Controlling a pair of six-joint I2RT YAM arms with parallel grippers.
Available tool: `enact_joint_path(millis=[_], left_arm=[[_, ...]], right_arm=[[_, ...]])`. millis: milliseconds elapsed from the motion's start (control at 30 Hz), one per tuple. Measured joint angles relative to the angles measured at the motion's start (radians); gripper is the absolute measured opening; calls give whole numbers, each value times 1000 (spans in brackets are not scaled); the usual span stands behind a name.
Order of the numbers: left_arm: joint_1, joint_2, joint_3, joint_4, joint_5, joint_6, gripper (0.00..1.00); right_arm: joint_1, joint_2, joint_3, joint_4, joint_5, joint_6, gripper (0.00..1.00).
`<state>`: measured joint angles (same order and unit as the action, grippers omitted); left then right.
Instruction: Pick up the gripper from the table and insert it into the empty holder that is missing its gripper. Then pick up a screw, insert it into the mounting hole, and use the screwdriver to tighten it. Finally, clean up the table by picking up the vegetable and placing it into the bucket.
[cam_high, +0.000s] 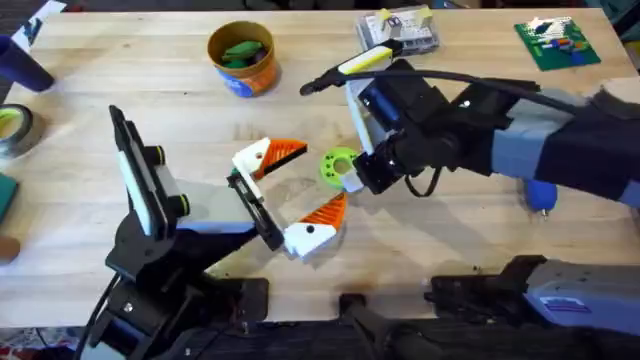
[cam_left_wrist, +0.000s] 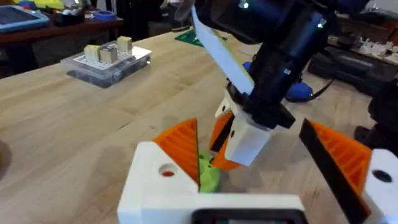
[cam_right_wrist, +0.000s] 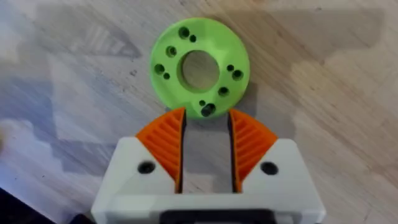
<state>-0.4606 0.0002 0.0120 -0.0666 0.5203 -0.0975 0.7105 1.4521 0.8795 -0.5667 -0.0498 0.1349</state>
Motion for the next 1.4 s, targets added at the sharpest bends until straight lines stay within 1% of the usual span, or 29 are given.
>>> enact_joint_path(millis=[100, 433, 567, 1067, 1267, 1300, 1367, 1400], left_arm=[[0, 0, 0, 0, 0, 0, 990], [0, 0, 0, 0, 0, 0, 990], [0, 0, 0, 0, 0, 0, 990], [0, 0, 0, 0, 0, 0, 990], [0, 0, 0, 0, 0, 0, 990], [0, 0, 0, 0, 0, 0, 990], [0, 0, 0, 0, 0, 0, 990], [0, 0, 0, 0, 0, 0, 990]], right_arm=[[0, 0, 0, 11, 0, 0, 334], [0, 2, 0, 22, 0, 0, 332], [0, 9, 0, 37, 0, 0, 296], [0, 20, 0, 38, 0, 0, 271], [-1, 46, 1, 44, 4, 0, 149], [-1, 47, 1, 44, 4, -1, 118], [-1, 47, 1, 46, 2, 0, 20], [-1, 47, 1, 46, 2, 0, 11]])
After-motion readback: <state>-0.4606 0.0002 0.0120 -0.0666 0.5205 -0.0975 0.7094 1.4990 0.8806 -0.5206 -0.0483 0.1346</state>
